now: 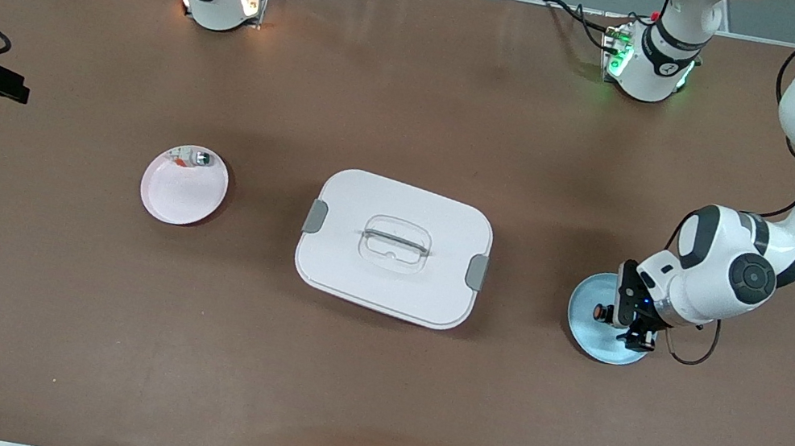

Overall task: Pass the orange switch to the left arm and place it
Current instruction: 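Open the left gripper to release the switch on the plate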

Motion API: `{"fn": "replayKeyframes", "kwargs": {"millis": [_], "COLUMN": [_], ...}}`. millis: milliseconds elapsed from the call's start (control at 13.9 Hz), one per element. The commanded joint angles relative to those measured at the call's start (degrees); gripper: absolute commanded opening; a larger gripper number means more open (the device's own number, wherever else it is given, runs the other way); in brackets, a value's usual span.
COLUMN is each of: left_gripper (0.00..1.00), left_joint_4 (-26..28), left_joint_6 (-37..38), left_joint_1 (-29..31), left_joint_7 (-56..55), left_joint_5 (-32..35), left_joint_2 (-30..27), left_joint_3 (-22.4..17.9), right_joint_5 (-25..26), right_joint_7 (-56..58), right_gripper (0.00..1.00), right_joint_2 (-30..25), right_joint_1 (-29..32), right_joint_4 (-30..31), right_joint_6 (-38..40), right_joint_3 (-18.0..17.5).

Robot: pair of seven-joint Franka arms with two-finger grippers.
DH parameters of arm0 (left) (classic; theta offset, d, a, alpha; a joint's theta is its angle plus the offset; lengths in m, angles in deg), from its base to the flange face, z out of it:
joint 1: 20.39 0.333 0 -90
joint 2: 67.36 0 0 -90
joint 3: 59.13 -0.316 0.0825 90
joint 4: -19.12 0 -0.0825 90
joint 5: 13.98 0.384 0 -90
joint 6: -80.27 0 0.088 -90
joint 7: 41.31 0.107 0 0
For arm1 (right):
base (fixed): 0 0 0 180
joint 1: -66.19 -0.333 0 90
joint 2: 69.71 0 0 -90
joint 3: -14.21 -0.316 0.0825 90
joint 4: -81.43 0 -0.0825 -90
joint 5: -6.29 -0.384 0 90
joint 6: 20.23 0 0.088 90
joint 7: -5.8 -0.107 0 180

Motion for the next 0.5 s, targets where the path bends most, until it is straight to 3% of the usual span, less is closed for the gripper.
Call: {"fn": "replayKeyframes", "kwargs": {"millis": [0, 431], "left_gripper": [1.0, 1.0], "left_joint_4": [0.4, -6.4], "left_joint_6": [5.7, 21.9], "left_joint_1": [0.3, 0.5], "left_joint_7": [-6.3, -14.9], "left_joint_5": [1.4, 1.3], "left_joint_2": [-5.5, -12.4], "left_joint_3": [0.4, 0.4], "right_joint_5": [-1.6, -2.0], "right_joint_7": [-0.5, -1.2], "right_gripper": [1.0, 1.0], "right_joint_2": [-7.3, -8.8], "right_joint_1": [0.5, -0.9], "right_joint_4": [9.8, 9.9], "right_joint_6": [-3.5, -8.6], "right_joint_3": [-0.7, -0.8]}}
